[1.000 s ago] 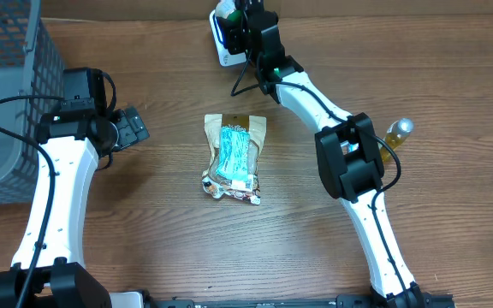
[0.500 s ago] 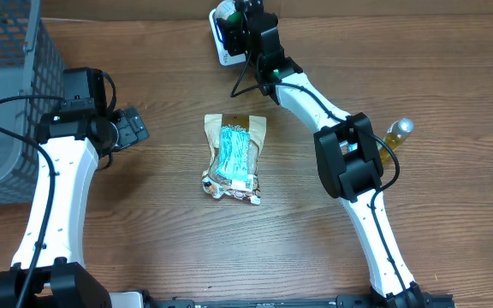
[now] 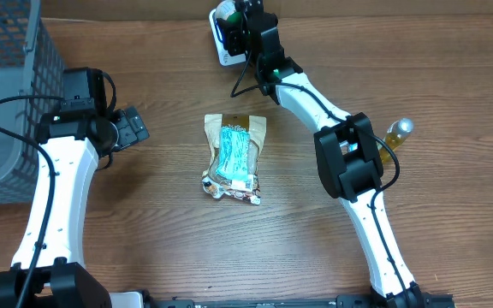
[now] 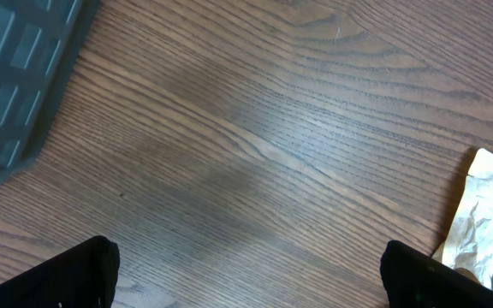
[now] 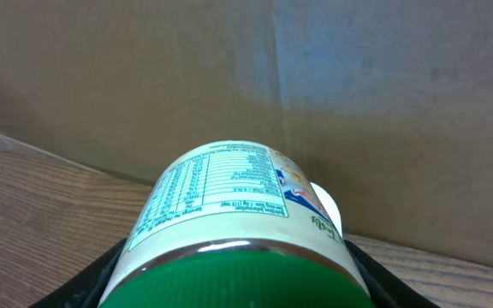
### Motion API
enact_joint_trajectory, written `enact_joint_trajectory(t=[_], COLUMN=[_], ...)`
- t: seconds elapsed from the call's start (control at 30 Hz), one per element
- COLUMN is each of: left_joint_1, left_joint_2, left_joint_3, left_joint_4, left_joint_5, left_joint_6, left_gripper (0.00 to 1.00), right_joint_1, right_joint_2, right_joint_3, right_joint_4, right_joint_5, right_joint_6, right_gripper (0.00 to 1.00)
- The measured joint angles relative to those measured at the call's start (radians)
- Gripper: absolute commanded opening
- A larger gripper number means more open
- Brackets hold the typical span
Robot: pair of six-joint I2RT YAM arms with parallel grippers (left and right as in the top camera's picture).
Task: Scan the item barcode
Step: 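Hold the jar label under the scanner window with the right gripper, then move the jar right and lower it onto the table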
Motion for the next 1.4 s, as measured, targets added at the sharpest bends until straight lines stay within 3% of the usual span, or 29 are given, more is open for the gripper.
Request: enact_joint_trajectory(t=[0.23, 0.4, 0.67, 0.9, 1.07, 1.4], left_joint_1=[0.0, 0.0, 0.0, 0.0, 0.0, 0.0], left_joint_2=[0.0, 0.0, 0.0, 0.0, 0.0, 0.0], left_joint_3=[0.0, 0.0, 0.0, 0.0, 0.0, 0.0], left_joint_4=[0.0, 0.0, 0.0, 0.0, 0.0, 0.0], left_joint_5=[0.0, 0.0, 0.0, 0.0, 0.0, 0.0], left_joint_6=[0.0, 0.0, 0.0, 0.0, 0.0, 0.0], left_gripper=[1.0, 0.99, 1.0, 1.0, 0.99, 1.0], right_joint_1=[0.0, 0.0, -0.002, -0.02, -0.053, -0.145], right_joint_2=[-0.083, -0.23, -0.488, -0.496, -0.496, -0.49], right_joint_3=[-0.001, -0.005, -0.003, -0.029, -0.147, -0.432], right_joint_4=[-0.174, -0.388, -0.947, -1.408, -1.513, -1.455], right_joint_5=[0.0, 0.0, 0.0, 0.0, 0.0, 0.001], right_joint_6=[0.0, 0.0, 0.0, 0.0, 0.0, 0.0], right_gripper=[0.26, 0.25, 0.26, 0.27, 0.3, 0.3])
